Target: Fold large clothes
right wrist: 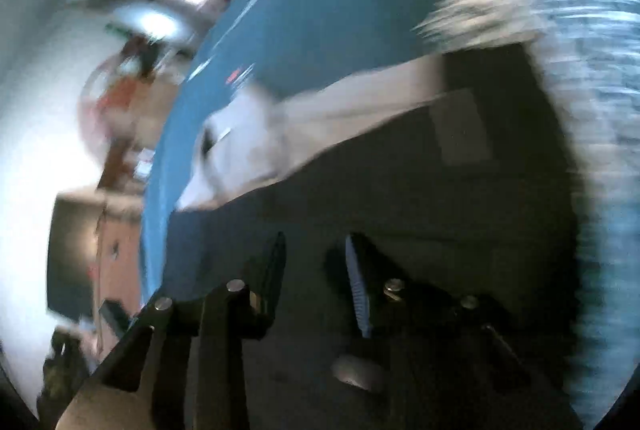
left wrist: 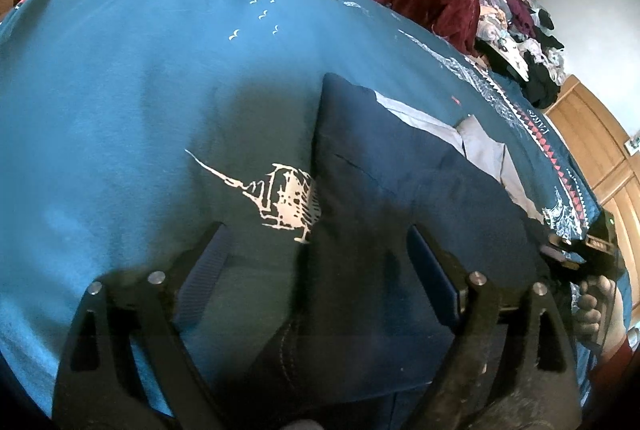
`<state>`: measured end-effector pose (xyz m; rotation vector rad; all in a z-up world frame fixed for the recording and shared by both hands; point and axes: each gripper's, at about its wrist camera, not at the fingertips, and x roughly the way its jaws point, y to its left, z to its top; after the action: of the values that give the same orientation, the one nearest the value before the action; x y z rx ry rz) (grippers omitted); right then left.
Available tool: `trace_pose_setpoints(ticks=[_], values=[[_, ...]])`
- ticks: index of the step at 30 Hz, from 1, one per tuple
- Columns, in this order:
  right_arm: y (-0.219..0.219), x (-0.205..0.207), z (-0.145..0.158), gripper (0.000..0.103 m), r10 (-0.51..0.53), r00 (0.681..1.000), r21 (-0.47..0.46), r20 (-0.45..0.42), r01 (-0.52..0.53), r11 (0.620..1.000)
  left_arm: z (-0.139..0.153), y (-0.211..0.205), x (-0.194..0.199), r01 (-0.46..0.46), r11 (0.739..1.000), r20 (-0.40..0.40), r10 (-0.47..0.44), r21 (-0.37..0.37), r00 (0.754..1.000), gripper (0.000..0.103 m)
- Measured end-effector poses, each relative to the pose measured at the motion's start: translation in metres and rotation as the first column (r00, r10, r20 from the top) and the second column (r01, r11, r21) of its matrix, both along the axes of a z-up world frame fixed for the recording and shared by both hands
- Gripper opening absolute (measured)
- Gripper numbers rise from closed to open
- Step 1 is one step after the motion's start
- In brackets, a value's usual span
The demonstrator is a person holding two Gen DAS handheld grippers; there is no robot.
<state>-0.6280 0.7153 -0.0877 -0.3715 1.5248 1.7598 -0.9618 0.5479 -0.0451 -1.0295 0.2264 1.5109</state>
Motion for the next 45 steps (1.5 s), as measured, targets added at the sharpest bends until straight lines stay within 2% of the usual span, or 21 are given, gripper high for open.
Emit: trace_pose_setpoints(ticks=[2, 4, 6, 8, 10, 12, 13, 14, 17, 19, 21, 23, 25, 27, 28, 29, 31, 32, 34, 45], values=[[-0.021, 0.016, 0.023, 0.038, -0.026, 0.992, 0.065, 0.123, 0.018, 0.998, 0.006, 0.001, 0.003, -0.016, 1.000, -0.025, 0.016, -0.016, 1.000, 0.088], [-0.041, 0.011, 0.043, 0.038, 0.020, 0.985, 0.131, 0.173, -0.043, 0.990, 0.021, -0.003, 0.013, -0.011, 1.000, -0.059, 0.012, 0.015, 0.998, 0.088], [-0.063, -0.003, 0.061, 0.038, 0.060, 0.967, 0.213, 0.248, -0.115, 0.970, 0.035, -0.010, 0.022, 0.009, 0.998, -0.055, -0.005, 0.063, 0.998, 0.088], [-0.081, -0.017, 0.060, 0.038, 0.081, 0.948, 0.247, 0.308, -0.162, 0.955, 0.047, -0.016, 0.040, 0.059, 0.994, -0.110, -0.049, 0.093, 0.993, 0.089], [-0.086, -0.026, 0.047, 0.038, 0.082, 0.915, 0.222, 0.396, -0.182, 0.958, 0.042, -0.013, 0.054, 0.094, 0.994, -0.166, -0.084, 0.048, 0.982, 0.089], [-0.090, -0.032, 0.028, 0.037, 0.062, 0.841, 0.165, 0.538, -0.177, 0.970, 0.026, -0.005, 0.054, 0.075, 0.997, -0.186, -0.080, -0.036, 0.979, 0.086], [-0.093, -0.032, 0.025, 0.037, 0.043, 0.840, 0.170, 0.541, -0.159, 0.972, 0.018, 0.000, 0.049, 0.022, 0.993, -0.200, -0.045, -0.115, 0.979, 0.083], [-0.098, -0.031, 0.026, 0.038, 0.023, 0.833, 0.180, 0.552, -0.146, 0.973, 0.018, 0.001, 0.046, -0.006, 0.991, -0.208, -0.023, -0.137, 0.978, 0.078], [-0.108, -0.037, 0.041, 0.040, -0.052, 0.808, 0.225, 0.586, -0.101, 0.969, 0.047, -0.007, 0.058, -0.010, 0.998, -0.267, -0.007, -0.059, 0.964, 0.080], [-0.112, -0.042, 0.052, 0.040, -0.089, 0.797, 0.267, 0.598, -0.093, 0.959, 0.066, -0.012, 0.074, 0.036, 0.999, -0.300, -0.029, 0.016, 0.953, 0.085], [-0.115, -0.046, 0.060, 0.043, -0.106, 0.797, 0.292, 0.594, -0.091, 0.952, 0.074, -0.010, 0.088, 0.085, 0.995, -0.303, -0.065, 0.054, 0.951, 0.090], [-0.111, -0.052, 0.054, 0.044, -0.091, 0.802, 0.274, 0.590, -0.093, 0.957, 0.068, 0.002, 0.103, 0.126, 0.992, -0.318, -0.112, 0.025, 0.942, 0.090], [-0.106, -0.059, 0.039, 0.045, -0.075, 0.787, 0.239, 0.612, -0.093, 0.967, 0.040, 0.018, 0.105, 0.146, 0.987, -0.293, -0.158, -0.061, 0.943, 0.091], [-0.103, -0.063, 0.024, 0.052, -0.068, 0.794, 0.227, 0.604, -0.090, 0.970, 0.005, 0.029, 0.097, 0.129, 0.980, -0.243, -0.163, -0.149, 0.956, 0.095], [-0.103, -0.061, 0.021, 0.063, -0.077, 0.794, 0.235, 0.604, -0.085, 0.968, -0.003, 0.029, 0.091, 0.132, 0.980, -0.203, -0.160, -0.147, 0.966, 0.095], [-0.103, -0.059, 0.017, 0.065, -0.073, 0.804, 0.235, 0.591, -0.085, 0.968, -0.003, 0.030, 0.088, 0.134, 0.982, -0.182, -0.158, -0.135, 0.970, 0.098], [-0.104, -0.062, 0.014, 0.066, -0.085, 0.792, 0.254, 0.604, -0.090, 0.963, -0.004, 0.033, 0.091, 0.148, 0.979, -0.186, -0.173, -0.141, 0.967, 0.103], [-0.106, -0.066, 0.014, 0.066, -0.095, 0.778, 0.267, 0.621, -0.096, 0.959, -0.006, 0.034, 0.092, 0.149, 0.978, -0.202, -0.177, -0.144, 0.963, 0.103], [-0.108, -0.067, 0.013, 0.066, -0.109, 0.770, 0.282, 0.629, -0.095, 0.955, -0.005, 0.034, 0.096, 0.144, 0.979, -0.225, -0.174, -0.143, 0.959, 0.103], [-0.111, -0.063, 0.012, 0.068, -0.125, 0.787, 0.308, 0.604, -0.085, 0.947, -0.005, 0.025, 0.095, 0.136, 0.985, -0.234, -0.157, -0.102, 0.959, 0.103]])
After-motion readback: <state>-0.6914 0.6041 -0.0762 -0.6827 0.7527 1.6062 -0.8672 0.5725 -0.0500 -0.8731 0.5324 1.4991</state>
